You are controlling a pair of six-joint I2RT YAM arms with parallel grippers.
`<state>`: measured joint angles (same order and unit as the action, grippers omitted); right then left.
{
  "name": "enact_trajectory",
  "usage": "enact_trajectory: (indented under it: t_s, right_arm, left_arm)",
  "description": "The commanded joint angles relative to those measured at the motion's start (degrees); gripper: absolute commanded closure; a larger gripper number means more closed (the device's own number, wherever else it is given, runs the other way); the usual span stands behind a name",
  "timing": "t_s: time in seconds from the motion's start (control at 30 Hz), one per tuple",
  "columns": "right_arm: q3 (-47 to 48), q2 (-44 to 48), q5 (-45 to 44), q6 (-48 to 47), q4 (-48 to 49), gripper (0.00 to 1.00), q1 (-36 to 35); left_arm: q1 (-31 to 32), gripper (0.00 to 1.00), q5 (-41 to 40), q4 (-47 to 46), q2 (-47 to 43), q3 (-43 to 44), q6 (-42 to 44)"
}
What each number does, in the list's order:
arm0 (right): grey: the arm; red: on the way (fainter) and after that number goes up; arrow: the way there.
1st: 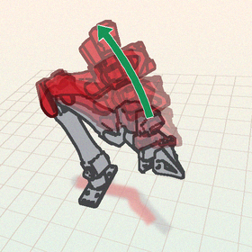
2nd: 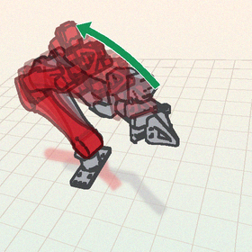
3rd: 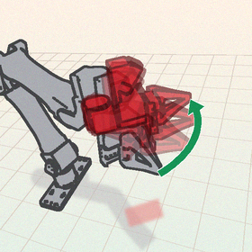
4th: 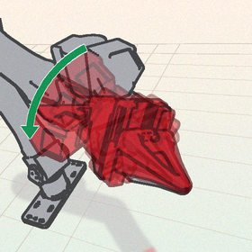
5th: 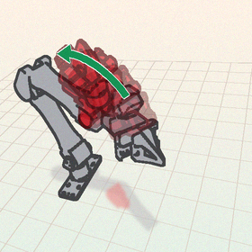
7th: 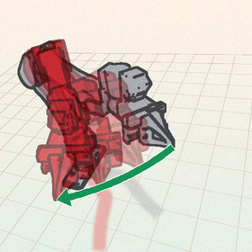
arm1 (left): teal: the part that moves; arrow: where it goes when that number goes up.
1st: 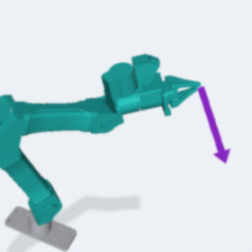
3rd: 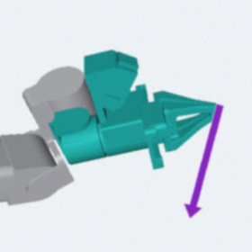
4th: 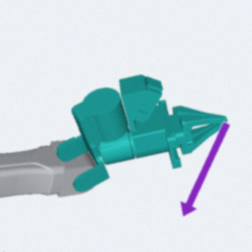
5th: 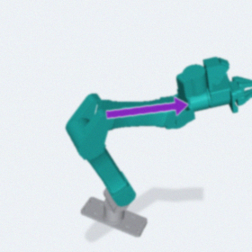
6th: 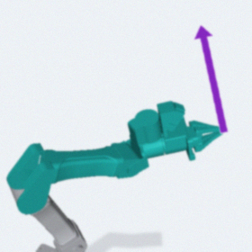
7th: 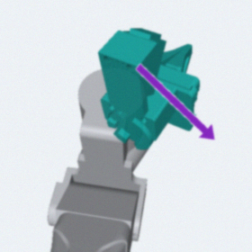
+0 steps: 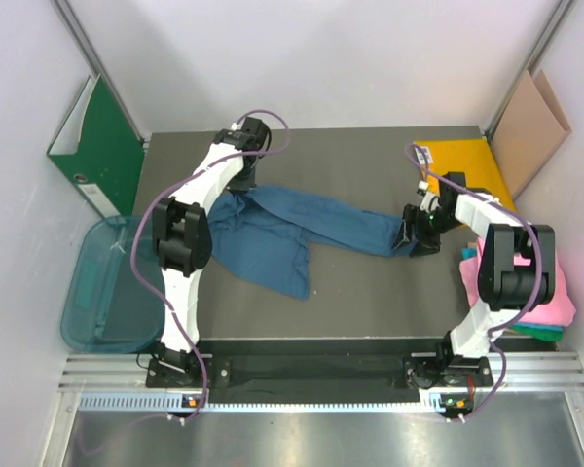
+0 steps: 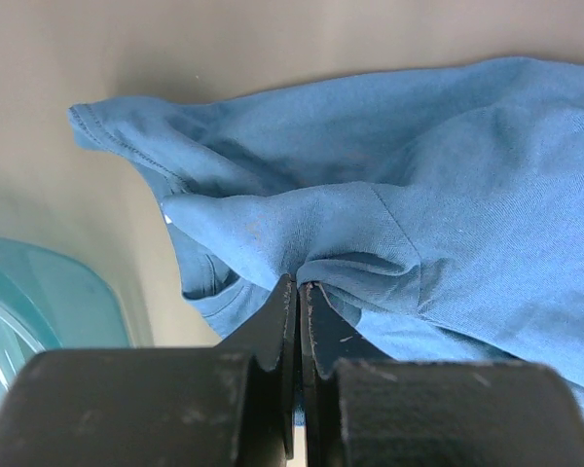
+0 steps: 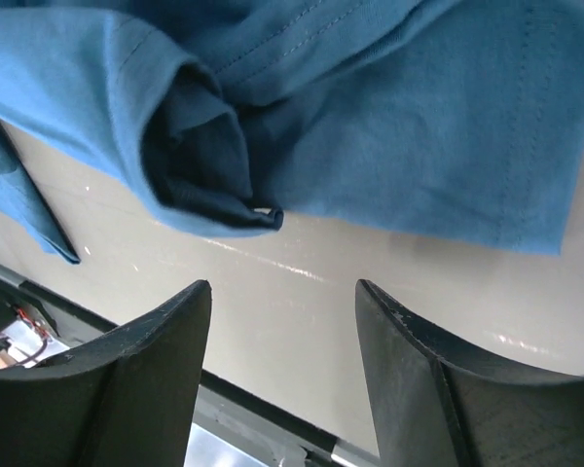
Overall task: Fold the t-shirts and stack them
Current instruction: Flatten out the tshirt
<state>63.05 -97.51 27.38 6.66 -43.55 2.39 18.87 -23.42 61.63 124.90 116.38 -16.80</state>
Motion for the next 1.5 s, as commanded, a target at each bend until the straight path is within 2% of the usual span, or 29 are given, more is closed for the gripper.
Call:
enact_trajectory:
  t_s: [0.0, 0.23, 0.47, 0.67, 0.73, 0.77, 0.87, 0.97, 1.17, 1.3, 1.47]
  right_arm:
    - [2.61, -1.71, 2.24, 0.46, 2.77, 0.39, -0.63]
    - [2.7, -4.0, 4.87, 2.92, 5.66, 0.41, -1.95]
    - [5.07, -6.37, 5.41, 3.45, 5.76, 0.53, -4.41]
    - [8.4, -10.06, 5.93, 4.07, 5.23, 0.54, -7.49]
    - [10.77, -11.73, 4.71, 3.02, 1.99, 0.69, -9.07]
    - [11.65, -12.08, 4.62, 2.4, 0.76, 0.83, -9.33]
    - [13.68, -10.6, 4.7, 2.13, -3.11, 0.97, -9.42]
    - [17.45, -8.49, 4.88, 1.44, -8.47, 1.0, -9.42]
    - [30.98, -6.99, 4.44, 0.99, -18.05, 1.0, -7.93]
    - [42.13, -8.21, 5.76, 3.1, -18.94, 1.0, -5.21]
    - [47.08, -8.22, 6.81, 5.82, -16.66, 1.0, -3.19]
  left_arm:
    - [0.46, 1.0, -1.01, 1.13, 0.25, 1.92, -0.87]
    - [0.46, 1.0, -1.1, 1.3, 0.34, 1.92, -0.87]
    - [0.46, 1.0, -1.1, 1.39, 0.78, 1.92, -0.87]
    - [0.46, 1.0, -1.1, 1.48, 0.96, 2.01, -0.96]
    - [0.46, 1.0, -1.45, 1.57, 0.96, 2.01, -0.78]
    - [0.46, 1.0, -1.63, 1.65, 0.96, 2.01, -0.69]
    - [0.46, 1.0, -2.51, 1.66, 0.87, 1.84, -0.78]
    - [0.46, 1.0, -2.68, 1.74, 0.78, 1.92, -0.87]
    - [0.46, 1.0, -4.44, 2.18, 0.78, 3.59, 0.01]
    - [0.37, 1.0, -6.72, 2.44, 0.96, 6.31, 1.32]
    - [0.11, 1.0, -10.76, 2.97, 0.17, 10.44, 1.5]
